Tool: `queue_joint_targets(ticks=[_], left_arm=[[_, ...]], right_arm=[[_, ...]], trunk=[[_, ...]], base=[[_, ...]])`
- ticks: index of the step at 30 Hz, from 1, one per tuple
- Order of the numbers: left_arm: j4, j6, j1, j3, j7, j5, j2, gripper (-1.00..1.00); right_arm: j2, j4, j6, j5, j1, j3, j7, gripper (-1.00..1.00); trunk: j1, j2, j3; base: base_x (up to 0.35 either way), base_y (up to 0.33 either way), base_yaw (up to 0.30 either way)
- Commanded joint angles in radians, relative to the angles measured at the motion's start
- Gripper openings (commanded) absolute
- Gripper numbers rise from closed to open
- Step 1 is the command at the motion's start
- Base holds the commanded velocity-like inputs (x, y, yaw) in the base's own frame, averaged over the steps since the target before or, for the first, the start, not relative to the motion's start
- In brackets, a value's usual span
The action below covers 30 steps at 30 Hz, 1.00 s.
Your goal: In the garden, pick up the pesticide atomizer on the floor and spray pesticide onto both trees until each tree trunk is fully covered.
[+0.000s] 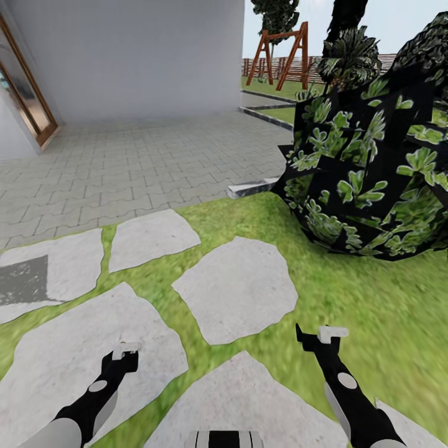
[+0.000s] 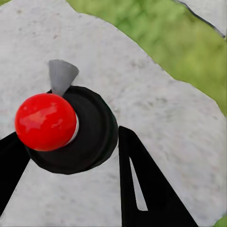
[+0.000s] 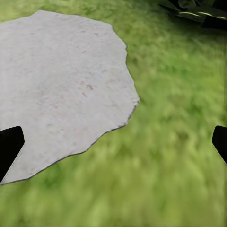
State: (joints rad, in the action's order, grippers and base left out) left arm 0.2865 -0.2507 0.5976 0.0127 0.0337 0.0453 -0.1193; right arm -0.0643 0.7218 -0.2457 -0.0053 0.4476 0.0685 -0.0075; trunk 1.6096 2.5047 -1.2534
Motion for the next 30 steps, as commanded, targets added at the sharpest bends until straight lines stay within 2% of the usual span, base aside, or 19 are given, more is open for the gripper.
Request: queue_joint_targets(ticks=[1,7,13,18,22,25,30], left_arm=[[-0.002,-0.003,0.000,0.001,0.000,0.005,-0.002,-1.00],[-0.003,-0.002,-0.023,0.001,0.001,0.007,-0.027,-1.00],[-0.001,-0.001,-0.071,0.001,0.005,0.008,-0.033,-1.00],[-0.001,-0.002,-0.115,0.004,0.007,0.013,-0.032,-1.00],[0.000,-0.008,-0.151,0.011,0.005,0.051,-0.026,-1.00],[0.000,-0.011,-0.178,0.014,0.010,0.066,-0.030,-1.00],[-0.001,-0.012,-0.197,0.038,0.010,0.065,-0.036,-1.00]], right_arm=[[-0.001,0.000,-0.003,0.000,0.000,0.000,-0.001,1.00],[-0.005,-0.010,-0.005,0.005,-0.019,-0.001,0.001,1.00],[-0.006,-0.012,-0.035,0.005,-0.124,0.000,0.001,1.00],[-0.005,-0.013,-0.118,0.004,-0.222,-0.001,0.001,1.00],[-0.006,-0.041,-0.159,0.003,-0.271,0.001,0.001,1.00],[-0.004,-0.080,-0.163,0.002,-0.278,0.000,0.001,1.00],[0.001,-0.116,-0.166,0.002,-0.280,-0.002,0.001,1.00]], trunk=[[-0.001,0.000,0.005],[-0.003,-0.001,0.038],[-0.006,-0.003,0.070],[-0.008,-0.004,0.097],[-0.013,-0.012,0.118],[-0.025,-0.033,0.130],[-0.044,-0.068,0.146]], base=[[0.000,0.000,0.000],[0.000,0.000,0.000],[0.000,0.000,0.000],[0.000,0.000,0.000],[0.000,0.000,0.000],[0.000,0.000,0.000],[0.000,0.000,0.000]])
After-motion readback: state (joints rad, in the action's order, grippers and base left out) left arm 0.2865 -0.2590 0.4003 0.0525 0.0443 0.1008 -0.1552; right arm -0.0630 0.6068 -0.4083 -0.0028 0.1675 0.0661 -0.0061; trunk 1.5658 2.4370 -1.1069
